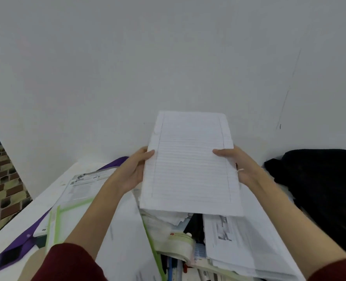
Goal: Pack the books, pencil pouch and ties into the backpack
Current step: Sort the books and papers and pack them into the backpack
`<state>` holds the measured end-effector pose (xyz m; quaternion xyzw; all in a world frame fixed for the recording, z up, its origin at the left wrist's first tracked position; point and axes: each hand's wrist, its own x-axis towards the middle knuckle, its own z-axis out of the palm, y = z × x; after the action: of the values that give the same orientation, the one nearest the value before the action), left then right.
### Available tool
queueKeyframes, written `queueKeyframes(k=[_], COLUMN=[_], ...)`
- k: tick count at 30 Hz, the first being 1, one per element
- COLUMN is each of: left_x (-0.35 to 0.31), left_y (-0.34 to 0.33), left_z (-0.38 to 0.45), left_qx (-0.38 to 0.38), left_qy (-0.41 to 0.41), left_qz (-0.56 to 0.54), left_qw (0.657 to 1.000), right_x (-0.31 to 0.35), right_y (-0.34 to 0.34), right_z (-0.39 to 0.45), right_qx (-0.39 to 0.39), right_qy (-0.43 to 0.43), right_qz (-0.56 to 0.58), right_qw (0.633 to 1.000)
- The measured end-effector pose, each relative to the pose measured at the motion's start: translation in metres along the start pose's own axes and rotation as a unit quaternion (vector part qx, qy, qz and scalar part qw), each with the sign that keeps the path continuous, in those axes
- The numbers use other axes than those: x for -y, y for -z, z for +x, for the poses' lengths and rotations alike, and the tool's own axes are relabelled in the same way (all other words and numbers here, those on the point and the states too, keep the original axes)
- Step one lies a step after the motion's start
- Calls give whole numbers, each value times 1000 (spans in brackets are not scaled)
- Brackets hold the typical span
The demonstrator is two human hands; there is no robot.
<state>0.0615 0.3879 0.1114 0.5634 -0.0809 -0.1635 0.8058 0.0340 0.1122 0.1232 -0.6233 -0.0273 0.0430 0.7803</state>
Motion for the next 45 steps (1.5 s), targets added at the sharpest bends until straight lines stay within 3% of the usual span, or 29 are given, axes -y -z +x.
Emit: queueKeyframes(k=[3,7,11,13,16,17,20,25,28,31,35,38,42,45], left_x=[23,80,134,148,148,146,141,138,134,137,150,162,154,143], left_y=[-39,-79,-96,-99,-105,-107,-112,-133,-146,-158,-152,-151,-147,-143], left_z=[7,11,13,14,15,16,16,12,15,16,17,13,19,28], left_qx=[46,19,-6,-27,-67,-68,-73,-108,-68,-33,-121,-155,-201,-146], left_qy=[3,20,3,7,49,69,86,-6,-18,4,39,39,83,146], left_qz=[76,217,425,479,433,409,347,356,318,323,293,326,269,182], left_qw=[996,976,905,877,897,907,931,928,946,946,948,932,938,961], right_x=[-2,-28,-66,-82,-96,-98,-98,-99,-96,-96,-111,-113,-98,-87], right_y=[31,71,106,114,118,119,120,129,131,132,135,139,154,163], right_z=[-27,-65,-82,-83,-80,-79,-76,-72,-72,-72,-72,-74,-74,-75], right_qx=[-64,-153,-209,-234,-267,-279,-301,-309,-296,-275,-305,-329,-313,-286], right_qy=[-36,-100,-147,-161,-191,-185,-169,-173,-178,-187,-179,-146,-171,-196], right_qz=[-27,-79,-155,-225,-409,-416,-363,-294,-256,-284,-373,-328,-207,-152], right_qw=[997,980,954,932,852,846,865,888,903,899,858,874,911,926])
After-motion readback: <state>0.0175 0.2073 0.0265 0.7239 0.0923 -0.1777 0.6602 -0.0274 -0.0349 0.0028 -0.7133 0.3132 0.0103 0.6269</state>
